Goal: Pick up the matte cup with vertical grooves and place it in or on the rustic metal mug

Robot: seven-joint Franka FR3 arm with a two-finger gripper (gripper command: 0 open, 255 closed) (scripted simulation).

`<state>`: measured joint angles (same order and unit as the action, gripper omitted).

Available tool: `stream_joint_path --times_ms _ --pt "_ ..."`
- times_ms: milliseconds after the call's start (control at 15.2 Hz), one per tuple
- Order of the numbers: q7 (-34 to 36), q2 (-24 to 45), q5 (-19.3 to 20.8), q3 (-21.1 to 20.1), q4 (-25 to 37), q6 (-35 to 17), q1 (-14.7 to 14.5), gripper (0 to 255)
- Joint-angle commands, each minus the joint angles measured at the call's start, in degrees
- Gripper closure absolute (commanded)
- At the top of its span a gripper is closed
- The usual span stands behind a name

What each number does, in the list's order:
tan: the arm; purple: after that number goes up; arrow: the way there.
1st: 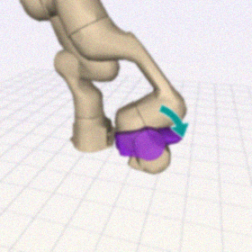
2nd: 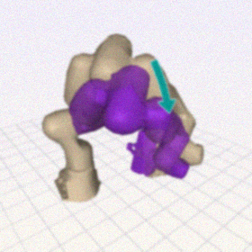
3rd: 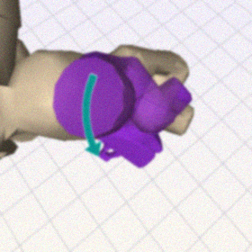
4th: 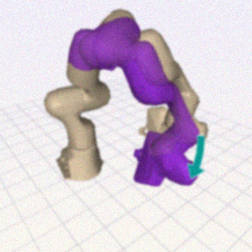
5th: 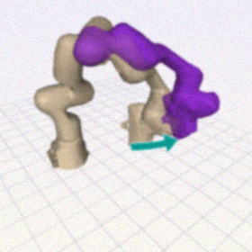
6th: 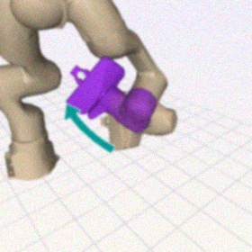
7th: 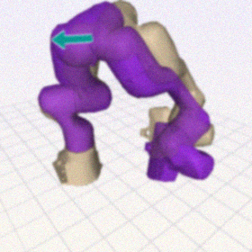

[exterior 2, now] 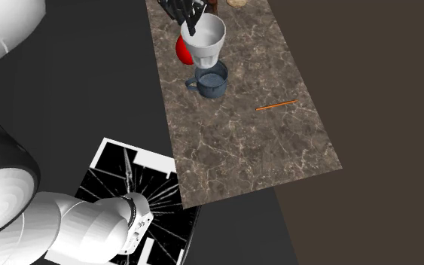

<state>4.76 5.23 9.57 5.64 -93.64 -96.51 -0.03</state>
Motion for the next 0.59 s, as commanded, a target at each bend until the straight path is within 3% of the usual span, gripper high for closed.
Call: stream_joint_path --times_ms 0,528 --pt "0.26 0.45 -0.02 -0.02 -0.59 -1.06 -0.02 255" --pt "1.17 0.58 0.16 0.02 -6.55 -7.09 0.06 255"
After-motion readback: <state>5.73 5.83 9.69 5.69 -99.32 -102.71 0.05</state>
